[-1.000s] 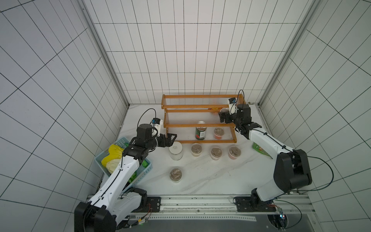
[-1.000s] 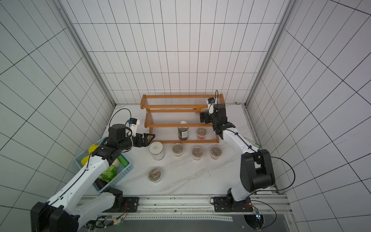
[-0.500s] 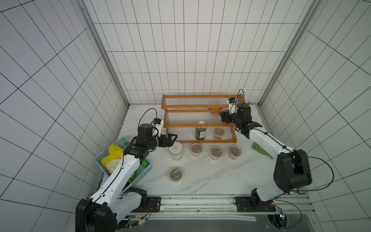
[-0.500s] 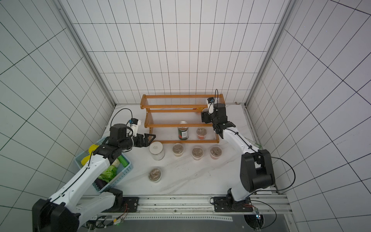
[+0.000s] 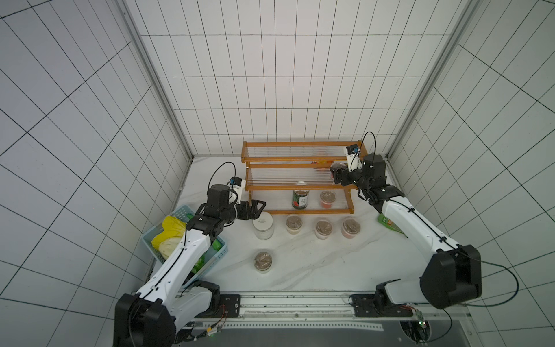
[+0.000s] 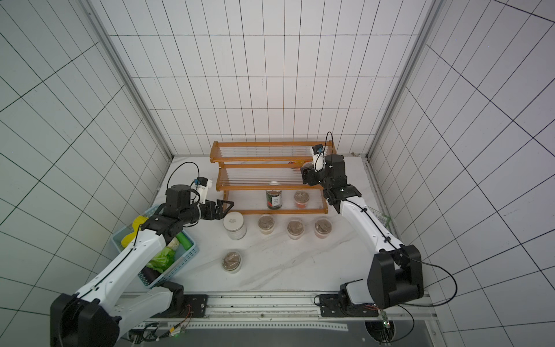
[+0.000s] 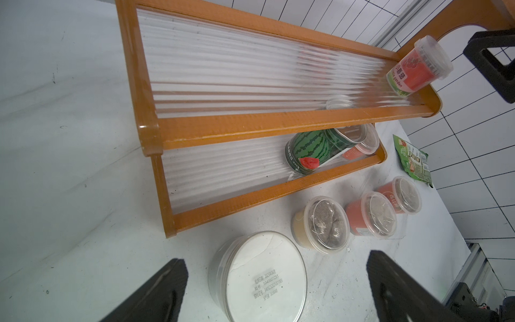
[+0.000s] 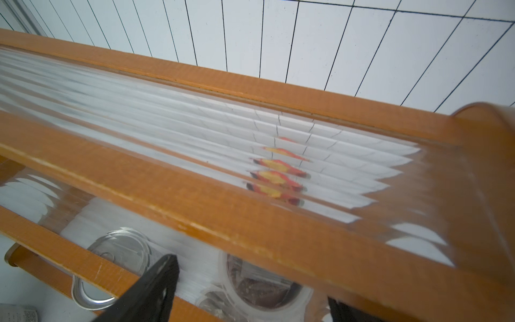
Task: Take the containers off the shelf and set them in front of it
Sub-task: 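Pick up a container from the shelf.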
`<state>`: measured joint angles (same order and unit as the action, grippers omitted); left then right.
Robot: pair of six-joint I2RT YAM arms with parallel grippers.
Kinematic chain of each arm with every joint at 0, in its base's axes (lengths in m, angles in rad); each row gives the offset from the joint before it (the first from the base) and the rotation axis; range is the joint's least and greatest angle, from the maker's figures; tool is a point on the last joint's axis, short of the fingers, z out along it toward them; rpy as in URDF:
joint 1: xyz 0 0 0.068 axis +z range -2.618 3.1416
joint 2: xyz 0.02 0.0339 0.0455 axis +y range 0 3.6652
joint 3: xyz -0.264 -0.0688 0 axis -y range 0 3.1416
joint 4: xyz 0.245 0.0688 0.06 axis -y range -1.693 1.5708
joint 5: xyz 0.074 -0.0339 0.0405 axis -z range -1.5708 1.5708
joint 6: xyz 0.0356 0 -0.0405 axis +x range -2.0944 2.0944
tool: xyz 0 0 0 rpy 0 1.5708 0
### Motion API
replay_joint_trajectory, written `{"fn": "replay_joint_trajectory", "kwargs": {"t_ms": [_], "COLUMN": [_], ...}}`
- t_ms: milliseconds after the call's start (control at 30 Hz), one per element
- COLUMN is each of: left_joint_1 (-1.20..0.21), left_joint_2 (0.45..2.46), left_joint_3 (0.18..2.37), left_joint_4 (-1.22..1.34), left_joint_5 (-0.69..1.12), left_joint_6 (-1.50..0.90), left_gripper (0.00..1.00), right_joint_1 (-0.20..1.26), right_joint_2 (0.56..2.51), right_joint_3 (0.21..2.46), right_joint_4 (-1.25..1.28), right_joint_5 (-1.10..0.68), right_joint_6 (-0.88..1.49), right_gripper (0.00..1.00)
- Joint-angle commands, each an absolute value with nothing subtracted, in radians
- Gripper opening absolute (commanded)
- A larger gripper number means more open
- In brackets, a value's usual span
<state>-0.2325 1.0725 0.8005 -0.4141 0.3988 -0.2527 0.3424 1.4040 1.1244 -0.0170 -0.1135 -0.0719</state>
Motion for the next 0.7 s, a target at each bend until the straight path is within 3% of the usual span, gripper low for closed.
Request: {"fn": "replay_joint_trajectory", "kwargs": {"t_ms": [0,200,667], "left_joint_1": [-0.227,-0.227,-0.227], "left_joint_2": [1.074,1.08,1.086], "left_joint_3": [0.824,0.825,0.822], "left_joint_4": [-0.38,-0.38,-0.378], "left_joint_5": [0.416,0.42,0.425], "left_joint_6": [-0.24,-0.239,-0.236], "left_gripper": [0.99,0.99,0.98], "right_joint_1": [0.339,0.329,0.296], "right_joint_2": [1.412,1.469,1.575], "right_joint_3": [1.114,1.134,1.177], "right_joint_4": [-0.055,-0.06,0.044], "right_joint_5": [-0.033,-0.048,-0.084], "right_joint_6": [-0.075,-0.075,-0.064], "right_gripper": [0.93,1.0,0.94]}}
